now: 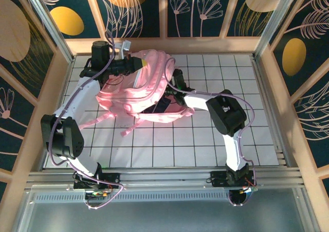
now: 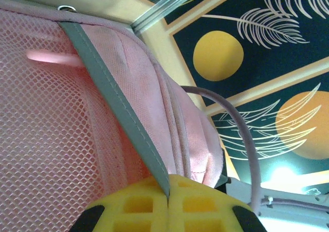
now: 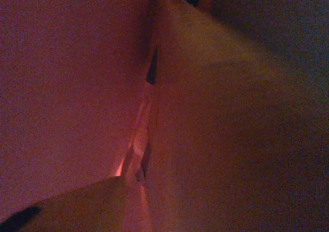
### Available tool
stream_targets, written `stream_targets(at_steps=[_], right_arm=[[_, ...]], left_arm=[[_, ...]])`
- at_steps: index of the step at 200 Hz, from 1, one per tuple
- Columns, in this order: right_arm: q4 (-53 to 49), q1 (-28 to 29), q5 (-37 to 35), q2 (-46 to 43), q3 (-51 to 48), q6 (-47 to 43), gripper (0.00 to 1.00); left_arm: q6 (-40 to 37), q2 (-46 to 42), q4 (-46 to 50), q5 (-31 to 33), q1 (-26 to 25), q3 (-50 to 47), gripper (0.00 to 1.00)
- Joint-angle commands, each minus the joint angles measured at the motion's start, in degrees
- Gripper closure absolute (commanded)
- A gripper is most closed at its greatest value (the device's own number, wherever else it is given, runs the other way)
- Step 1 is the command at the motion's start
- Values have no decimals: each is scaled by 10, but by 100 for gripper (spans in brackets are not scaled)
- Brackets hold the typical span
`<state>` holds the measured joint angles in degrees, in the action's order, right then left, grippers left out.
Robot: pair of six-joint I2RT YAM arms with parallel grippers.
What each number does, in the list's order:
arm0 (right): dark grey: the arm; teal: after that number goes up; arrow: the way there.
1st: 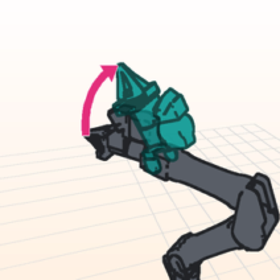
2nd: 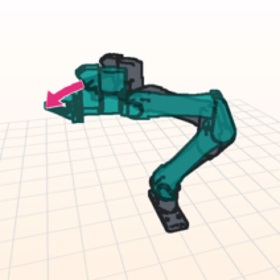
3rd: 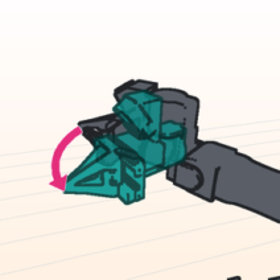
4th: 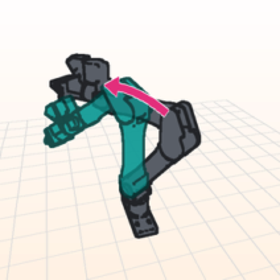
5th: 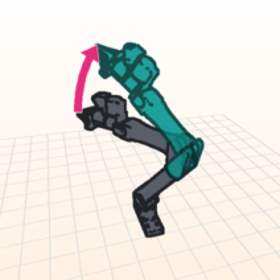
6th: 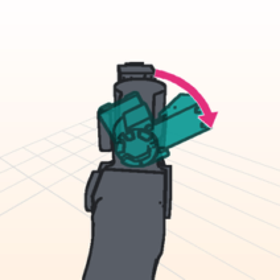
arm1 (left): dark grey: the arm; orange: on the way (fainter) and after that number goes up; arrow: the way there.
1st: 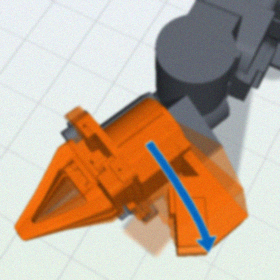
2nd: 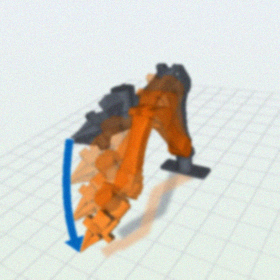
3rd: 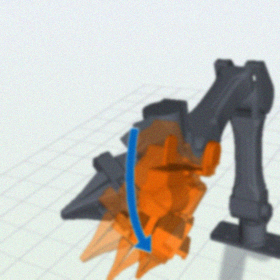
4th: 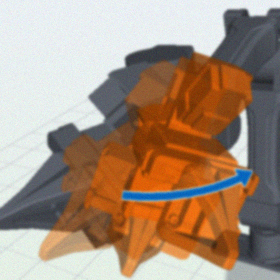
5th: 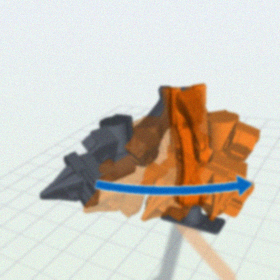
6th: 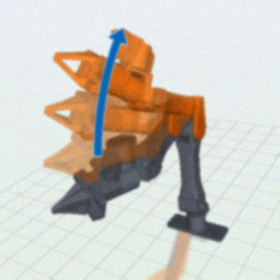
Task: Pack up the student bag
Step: Place the book in the student bag, then close the student bag at the top-center of the table.
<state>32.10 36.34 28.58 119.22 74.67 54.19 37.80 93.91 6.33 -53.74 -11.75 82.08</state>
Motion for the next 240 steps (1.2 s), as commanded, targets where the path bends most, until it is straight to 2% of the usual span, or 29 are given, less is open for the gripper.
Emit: stream_targets(at_steps=[1,11,16,50,79,98,112,130,147,178,197,219,240], right_arm=[[30,4,-42,-40,-26,-8,33],[16,0,-56,-67,-41,-28,22],[9,-2,-59,-78,-48,-37,19],[-23,-17,-66,-135,-92,-56,17],[-63,-20,-113,-186,-137,-81,18],[-122,-16,-187,-238,-161,-107,20],[-176,-19,-252,-275,-177,-112,25],[-262,-21,-365,-322,-194,-92,29],[-288,-30,-411,-370,-225,-80,32],[-293,-45,-432,-449,-279,-96,35],[-280,-44,-431,-493,-306,-128,37],[-287,-43,-439,-529,-324,-140,37],[-289,-43,-435,-555,-337,-148,38]], left_arm=[[-6,-17,-75,-18,-4,31,100],[-12,-16,-68,-13,-4,31,100],[-13,-16,-65,-8,-4,30,100],[-25,-14,-49,8,-4,28,100],[-43,-19,-22,32,-4,32,100],[-46,-23,-16,44,-4,23,100],[-41,-26,-21,52,-3,9,100],[-29,-30,-36,60,-4,-19,100],[-19,-33,-43,79,-4,-50,100],[32,-25,-74,101,-11,-112,100],[30,12,-56,80,-39,-105,94],[-29,38,-7,155,-89,-83,88],[-17,64,-23,179,-110,-84,88]])
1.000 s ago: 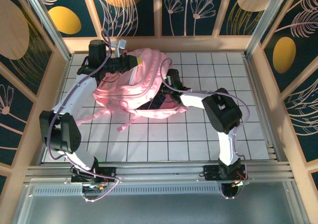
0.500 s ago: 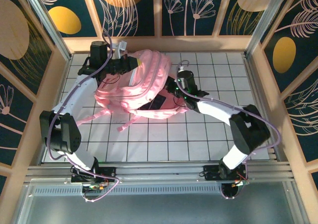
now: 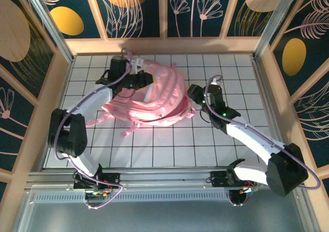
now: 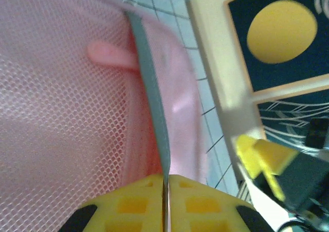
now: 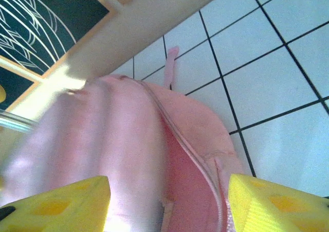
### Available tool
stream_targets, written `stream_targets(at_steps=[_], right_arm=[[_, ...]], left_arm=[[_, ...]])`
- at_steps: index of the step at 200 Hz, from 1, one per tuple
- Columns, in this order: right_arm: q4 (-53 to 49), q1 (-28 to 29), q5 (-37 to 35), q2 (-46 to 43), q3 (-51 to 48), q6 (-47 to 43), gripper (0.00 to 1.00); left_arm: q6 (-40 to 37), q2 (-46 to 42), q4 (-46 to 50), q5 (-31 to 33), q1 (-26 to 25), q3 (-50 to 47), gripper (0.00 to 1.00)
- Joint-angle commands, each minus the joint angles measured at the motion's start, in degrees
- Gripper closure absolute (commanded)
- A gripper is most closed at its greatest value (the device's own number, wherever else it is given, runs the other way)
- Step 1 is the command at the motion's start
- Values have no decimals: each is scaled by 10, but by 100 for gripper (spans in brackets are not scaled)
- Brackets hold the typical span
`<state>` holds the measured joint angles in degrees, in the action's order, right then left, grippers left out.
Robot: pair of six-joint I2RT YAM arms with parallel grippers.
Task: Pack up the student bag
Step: Close the student bag at the top-center of the table.
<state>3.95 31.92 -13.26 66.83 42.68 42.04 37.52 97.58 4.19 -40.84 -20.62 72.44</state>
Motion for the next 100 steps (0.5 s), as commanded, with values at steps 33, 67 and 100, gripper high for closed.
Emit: stream_targets(at_steps=[33,67,100], right_arm=[[24,12,67,-45,-34,-74,38],[27,68,113,-40,-36,-124,46],[9,129,120,-2,-28,-138,60]], left_arm=[[34,58,-64,44,-25,-1,92],[72,96,-99,46,-37,36,100],[126,142,-143,40,-52,81,100]])
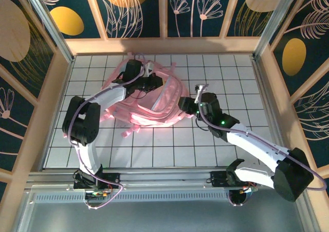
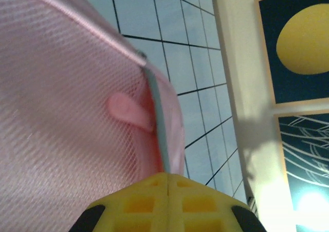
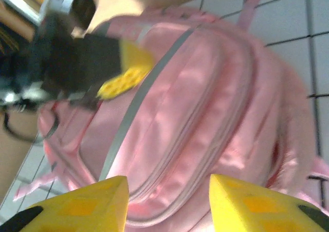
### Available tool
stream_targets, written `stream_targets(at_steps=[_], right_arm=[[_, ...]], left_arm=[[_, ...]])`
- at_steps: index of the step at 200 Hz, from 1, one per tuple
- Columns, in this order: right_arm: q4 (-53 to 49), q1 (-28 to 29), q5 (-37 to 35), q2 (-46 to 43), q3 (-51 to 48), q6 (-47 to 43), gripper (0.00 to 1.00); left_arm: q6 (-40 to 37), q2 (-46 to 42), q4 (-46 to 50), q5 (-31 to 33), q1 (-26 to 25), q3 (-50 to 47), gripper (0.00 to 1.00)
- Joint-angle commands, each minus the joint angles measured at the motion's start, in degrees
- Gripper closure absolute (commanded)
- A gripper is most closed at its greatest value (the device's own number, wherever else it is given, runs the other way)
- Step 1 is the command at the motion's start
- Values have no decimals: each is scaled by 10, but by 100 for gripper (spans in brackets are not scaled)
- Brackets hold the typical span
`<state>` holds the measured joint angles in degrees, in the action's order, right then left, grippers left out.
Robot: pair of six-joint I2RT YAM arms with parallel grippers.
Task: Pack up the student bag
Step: Close the student bag at the top-center of the table, then move the student bag to the top-center of the table.
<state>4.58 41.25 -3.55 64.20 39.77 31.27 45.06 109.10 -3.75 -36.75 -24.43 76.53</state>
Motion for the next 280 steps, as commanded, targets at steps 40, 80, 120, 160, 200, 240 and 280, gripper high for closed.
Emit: stream_targets(at_steps=[40,80,120,160,200,240,280], right_arm=[[-22,99,23,87,29,-49,62],[-17,111,80,151,33,-46,62],[-15,125,105,225,54,-87,67],[-32,94,72,311,116,-84,72],[-69,18,-24,346,184,-48,76],[-72,-29,-13,340,219,-52,75],[19,1,133,275,137,-103,60]], left_arm=[[72,33,-68,-1,-26,85,90],[-38,-101,88,140,-14,47,63],[-22,-248,105,226,39,-85,60],[-45,-350,111,275,48,-162,57],[-46,-360,134,255,48,-188,57],[-34,-362,113,248,48,-220,56],[-37,-352,102,224,48,-225,56]])
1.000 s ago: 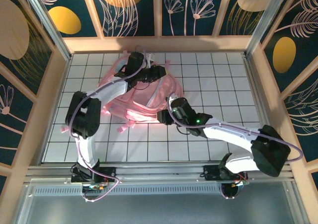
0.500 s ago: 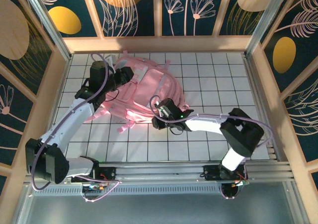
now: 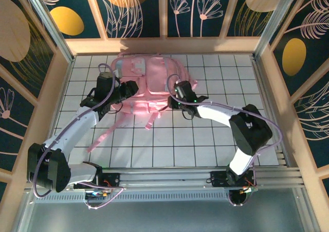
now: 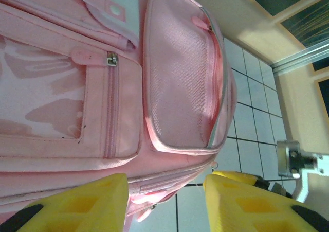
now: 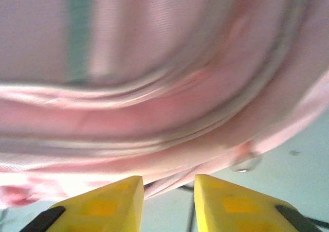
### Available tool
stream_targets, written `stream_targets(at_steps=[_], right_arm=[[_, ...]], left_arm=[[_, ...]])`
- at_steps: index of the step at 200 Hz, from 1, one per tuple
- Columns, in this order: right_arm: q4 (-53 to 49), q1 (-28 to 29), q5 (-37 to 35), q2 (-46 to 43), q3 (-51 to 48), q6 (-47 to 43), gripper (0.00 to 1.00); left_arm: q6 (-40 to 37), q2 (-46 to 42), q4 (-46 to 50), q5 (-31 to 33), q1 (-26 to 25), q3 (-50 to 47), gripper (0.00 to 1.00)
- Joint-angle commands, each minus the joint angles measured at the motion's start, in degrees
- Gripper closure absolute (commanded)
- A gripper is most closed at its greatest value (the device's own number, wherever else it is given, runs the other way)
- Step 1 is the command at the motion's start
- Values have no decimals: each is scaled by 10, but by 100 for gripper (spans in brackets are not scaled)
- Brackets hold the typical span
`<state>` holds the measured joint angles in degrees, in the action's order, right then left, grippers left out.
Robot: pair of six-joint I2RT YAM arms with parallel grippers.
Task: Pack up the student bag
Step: Move the student bag to the top-center of the table, then zip the student bag at the top-center of the table.
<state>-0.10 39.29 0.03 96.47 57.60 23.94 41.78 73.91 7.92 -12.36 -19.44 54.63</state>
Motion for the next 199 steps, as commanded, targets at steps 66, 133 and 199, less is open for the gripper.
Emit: stream_targets(at_steps=[66,133,199], right_arm=[[440,13,185,-58,-273,-4,43],[407,24,155,33,-202,4,47],[360,36,134,85,-148,11,50]], left_arm=[[8,-4,-39,-38,-2,-22,55],[13,-8,-41,-39,-2,-26,56],[12,-10,-36,-36,-2,-23,56]])
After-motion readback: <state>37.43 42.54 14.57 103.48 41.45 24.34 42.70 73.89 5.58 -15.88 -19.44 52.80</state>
